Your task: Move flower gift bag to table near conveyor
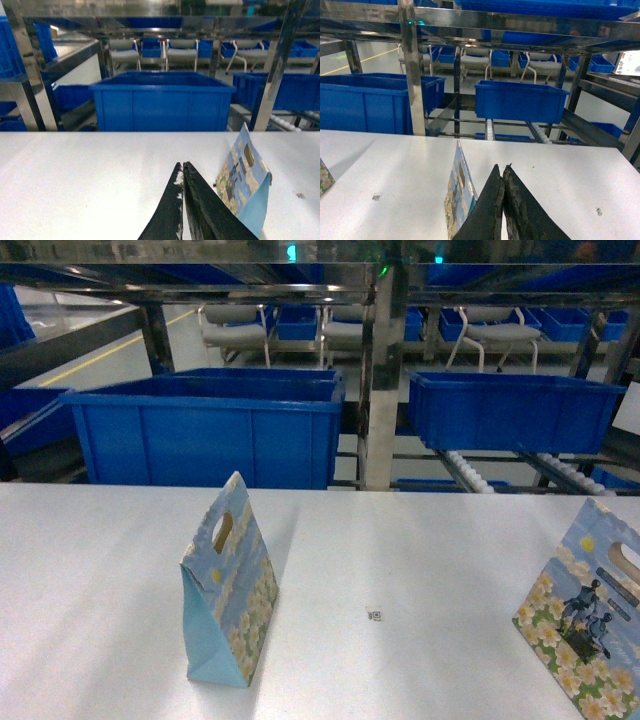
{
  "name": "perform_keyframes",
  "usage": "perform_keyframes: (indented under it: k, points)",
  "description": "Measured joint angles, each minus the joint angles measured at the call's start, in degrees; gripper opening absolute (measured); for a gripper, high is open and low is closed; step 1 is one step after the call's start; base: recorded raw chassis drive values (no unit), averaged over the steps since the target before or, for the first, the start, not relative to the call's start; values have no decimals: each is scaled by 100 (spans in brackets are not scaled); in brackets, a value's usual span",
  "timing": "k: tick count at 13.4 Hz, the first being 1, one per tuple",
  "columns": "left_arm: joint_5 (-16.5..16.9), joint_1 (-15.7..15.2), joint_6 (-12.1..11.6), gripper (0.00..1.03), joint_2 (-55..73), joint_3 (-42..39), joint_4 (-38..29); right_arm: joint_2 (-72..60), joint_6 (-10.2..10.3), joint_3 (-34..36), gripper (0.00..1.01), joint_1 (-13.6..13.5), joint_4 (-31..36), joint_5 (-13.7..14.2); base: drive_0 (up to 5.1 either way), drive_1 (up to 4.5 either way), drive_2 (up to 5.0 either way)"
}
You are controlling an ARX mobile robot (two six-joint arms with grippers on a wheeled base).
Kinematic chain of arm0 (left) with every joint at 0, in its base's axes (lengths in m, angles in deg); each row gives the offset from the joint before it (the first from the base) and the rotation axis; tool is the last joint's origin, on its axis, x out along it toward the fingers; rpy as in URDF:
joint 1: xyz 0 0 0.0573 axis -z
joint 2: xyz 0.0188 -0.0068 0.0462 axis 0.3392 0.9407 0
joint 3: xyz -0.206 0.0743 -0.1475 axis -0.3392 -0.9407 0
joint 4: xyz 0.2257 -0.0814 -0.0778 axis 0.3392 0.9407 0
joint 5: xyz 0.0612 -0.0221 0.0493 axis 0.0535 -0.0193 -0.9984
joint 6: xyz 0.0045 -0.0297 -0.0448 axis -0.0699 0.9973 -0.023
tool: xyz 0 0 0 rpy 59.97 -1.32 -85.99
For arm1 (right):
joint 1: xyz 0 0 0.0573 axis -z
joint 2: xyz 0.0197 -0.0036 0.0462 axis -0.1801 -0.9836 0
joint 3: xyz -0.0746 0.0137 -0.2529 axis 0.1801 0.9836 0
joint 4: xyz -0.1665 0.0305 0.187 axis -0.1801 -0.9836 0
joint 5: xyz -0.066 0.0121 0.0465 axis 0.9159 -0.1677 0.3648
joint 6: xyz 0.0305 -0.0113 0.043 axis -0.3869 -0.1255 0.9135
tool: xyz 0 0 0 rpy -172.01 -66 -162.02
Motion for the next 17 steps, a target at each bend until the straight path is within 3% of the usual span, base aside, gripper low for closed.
perform_keyframes:
  k: [6,8,9,13,14,15,16,17]
  points:
    - [0,-4,2,3,-365,0,133,0,0,0,2,0,-4,-4,0,0,0]
    - [0,-4,2,25,-365,0,136,0,-2,0,7,0,-4,-4,0,0,0]
    - [0,-4,2,39,-365,0,133,0,0,0,22,0,-4,-4,0,0,0]
    - [0,-4,2,77,-365,0,133,0,0,0,60,0,-4,-4,0,0,0]
    - [0,-4,0,93,-365,0,133,0,0,0,77,0,-4,-4,0,0,0]
    - [0,-4,0,99,-365,0,133,0,0,0,91,0,-4,-4,0,0,0]
    - [0,-4,0,98,-365,0,136,0,4,0,100,0,-4,-4,0,0,0]
    - [0,-4,0,98,-365,0,133,0,2,0,97,0,-4,-4,0,0,0]
